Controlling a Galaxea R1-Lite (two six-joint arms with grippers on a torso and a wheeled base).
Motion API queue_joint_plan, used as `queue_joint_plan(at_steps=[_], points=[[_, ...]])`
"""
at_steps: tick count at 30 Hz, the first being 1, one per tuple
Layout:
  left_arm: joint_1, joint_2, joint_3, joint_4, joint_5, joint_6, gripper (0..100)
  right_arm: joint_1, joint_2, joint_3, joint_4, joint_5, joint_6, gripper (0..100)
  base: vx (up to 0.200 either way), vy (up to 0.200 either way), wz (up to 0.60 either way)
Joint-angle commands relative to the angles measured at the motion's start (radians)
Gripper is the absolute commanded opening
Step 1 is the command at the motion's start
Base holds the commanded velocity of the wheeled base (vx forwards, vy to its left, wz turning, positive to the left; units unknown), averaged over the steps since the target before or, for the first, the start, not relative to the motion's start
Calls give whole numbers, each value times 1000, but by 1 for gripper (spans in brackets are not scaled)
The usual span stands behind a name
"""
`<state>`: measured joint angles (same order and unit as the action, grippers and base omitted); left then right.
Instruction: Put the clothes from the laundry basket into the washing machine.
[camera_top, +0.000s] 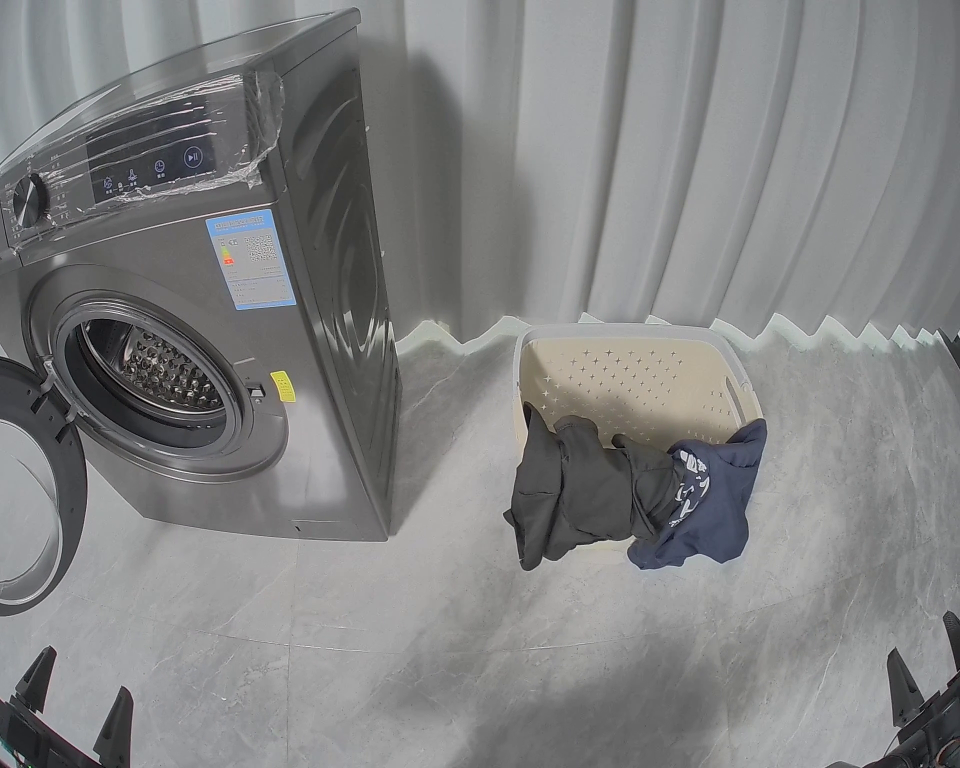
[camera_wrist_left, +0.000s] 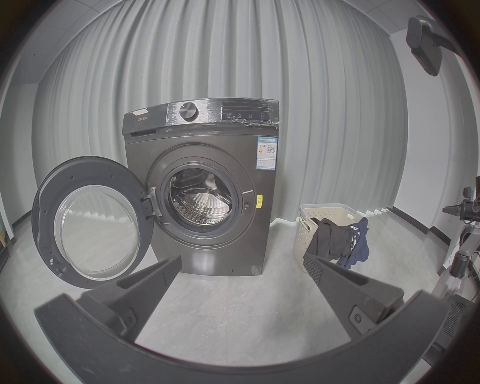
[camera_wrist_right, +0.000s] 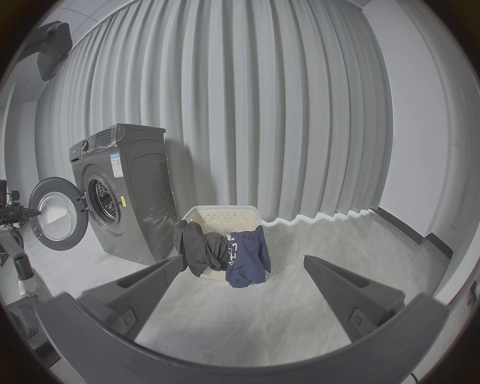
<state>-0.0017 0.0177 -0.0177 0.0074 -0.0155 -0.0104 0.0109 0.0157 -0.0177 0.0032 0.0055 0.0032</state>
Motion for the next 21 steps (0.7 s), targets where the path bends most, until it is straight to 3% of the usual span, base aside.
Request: queue_joint_plan(at_steps=[1, 13, 21], points=[[0, -18, 16, 0, 0, 0, 100, 0, -11, 16, 0, 1, 0, 100, 0, 0, 0], [0, -18, 16, 0, 0, 0, 100, 0, -11, 16, 0, 1, -2, 100, 0, 0, 0], [0, -18, 16, 0, 0, 0, 100, 0, -11, 16, 0, 1, 0, 100, 0, -200, 0]])
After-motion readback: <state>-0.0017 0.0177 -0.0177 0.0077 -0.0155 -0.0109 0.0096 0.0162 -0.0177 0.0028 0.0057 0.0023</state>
